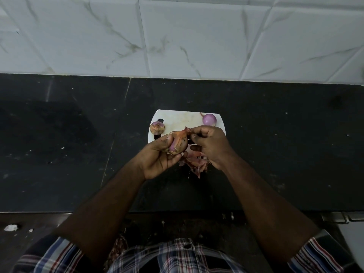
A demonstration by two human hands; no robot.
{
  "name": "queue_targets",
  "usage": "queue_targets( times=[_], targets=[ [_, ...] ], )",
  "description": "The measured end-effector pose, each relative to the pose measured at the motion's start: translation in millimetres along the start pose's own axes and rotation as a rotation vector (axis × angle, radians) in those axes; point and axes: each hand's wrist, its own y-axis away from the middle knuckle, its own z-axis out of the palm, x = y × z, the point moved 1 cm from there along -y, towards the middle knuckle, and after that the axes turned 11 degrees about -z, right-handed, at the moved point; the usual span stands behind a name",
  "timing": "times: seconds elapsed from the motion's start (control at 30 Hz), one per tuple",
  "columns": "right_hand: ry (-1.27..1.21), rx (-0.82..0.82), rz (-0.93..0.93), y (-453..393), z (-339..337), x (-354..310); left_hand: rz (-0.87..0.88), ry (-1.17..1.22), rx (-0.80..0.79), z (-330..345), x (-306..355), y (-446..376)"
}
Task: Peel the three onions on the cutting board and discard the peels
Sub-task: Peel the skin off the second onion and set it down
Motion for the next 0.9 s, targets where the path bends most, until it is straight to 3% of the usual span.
queue_targets(
  times=[0.1, 0.2, 0.3, 0.5, 0.9],
  targets=[
    [0.189, -0.028, -0.029, 2, -6, 3, -0.020, 0.024, 0.006, -2, 0, -2],
    [0.079, -0.084, -0.034, 4, -4, -1, -0.058, -0.018, 0.022, -2, 0, -2],
    [0.128, -0.024, -0.111, 1, 2, -4, -0.068, -0.089, 0.014, 3, -1, -1],
    [0.339, 0.067, -0.212, 0, 14, -7, 0.102, -0.341, 0.084, 12, -1, -3],
    [0.216, -0.006, -0.170, -2, 10, -11, -0.005, -0.209, 0.105, 9, 1, 1]
  ],
)
